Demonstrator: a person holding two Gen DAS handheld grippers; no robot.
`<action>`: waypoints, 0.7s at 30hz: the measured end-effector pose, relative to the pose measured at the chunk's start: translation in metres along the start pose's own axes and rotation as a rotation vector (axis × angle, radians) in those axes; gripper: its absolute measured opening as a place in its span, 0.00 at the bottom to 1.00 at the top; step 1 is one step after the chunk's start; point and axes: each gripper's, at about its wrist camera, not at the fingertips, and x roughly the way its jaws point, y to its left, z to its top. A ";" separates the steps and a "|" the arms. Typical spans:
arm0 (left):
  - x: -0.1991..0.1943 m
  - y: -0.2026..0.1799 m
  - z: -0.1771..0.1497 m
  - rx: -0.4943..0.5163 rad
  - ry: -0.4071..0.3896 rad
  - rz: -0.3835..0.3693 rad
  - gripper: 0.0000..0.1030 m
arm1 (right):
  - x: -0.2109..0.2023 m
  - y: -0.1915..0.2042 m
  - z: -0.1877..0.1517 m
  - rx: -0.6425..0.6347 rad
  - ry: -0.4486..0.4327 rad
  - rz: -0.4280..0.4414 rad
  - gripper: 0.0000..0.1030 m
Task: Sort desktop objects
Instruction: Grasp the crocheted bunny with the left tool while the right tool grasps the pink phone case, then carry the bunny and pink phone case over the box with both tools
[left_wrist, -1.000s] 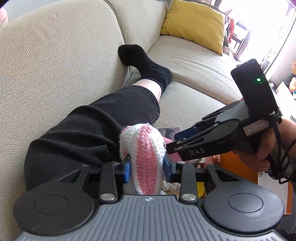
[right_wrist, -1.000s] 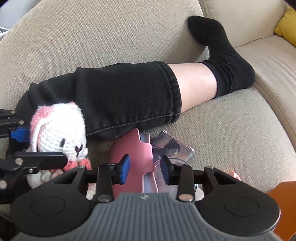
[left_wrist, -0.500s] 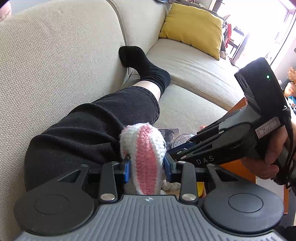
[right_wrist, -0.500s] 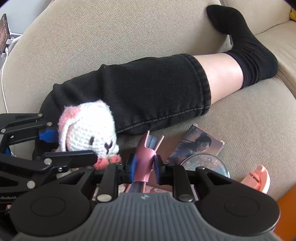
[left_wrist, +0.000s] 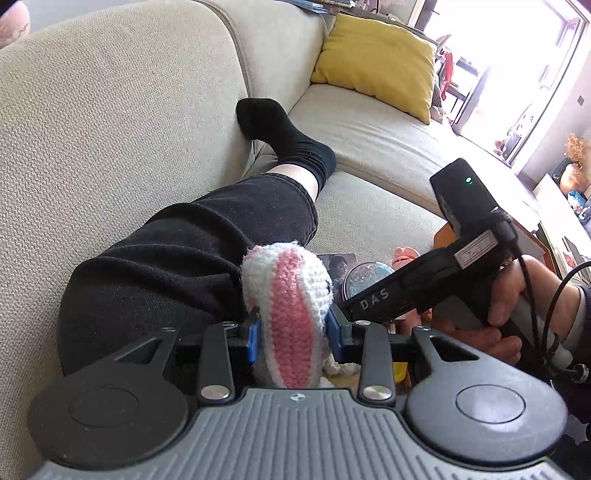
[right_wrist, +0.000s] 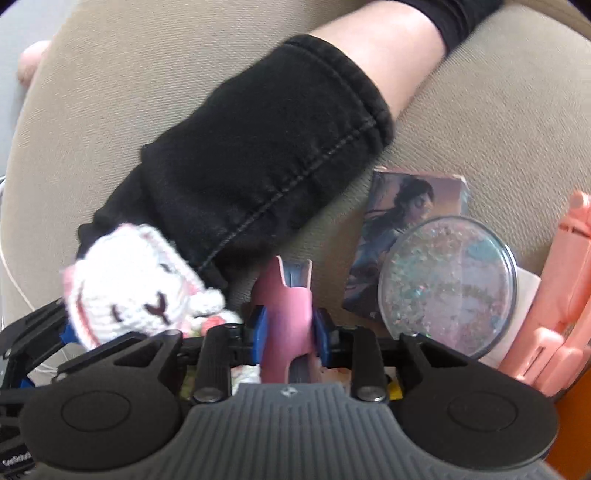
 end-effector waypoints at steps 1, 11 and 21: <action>0.000 0.000 0.000 0.002 -0.002 0.004 0.39 | 0.001 0.000 -0.001 -0.005 -0.002 0.008 0.30; -0.002 -0.002 0.003 0.012 -0.004 0.002 0.39 | -0.026 0.021 -0.014 -0.060 -0.063 0.036 0.17; -0.026 -0.011 0.009 0.034 -0.048 -0.100 0.37 | -0.103 0.044 -0.045 -0.192 -0.282 -0.108 0.16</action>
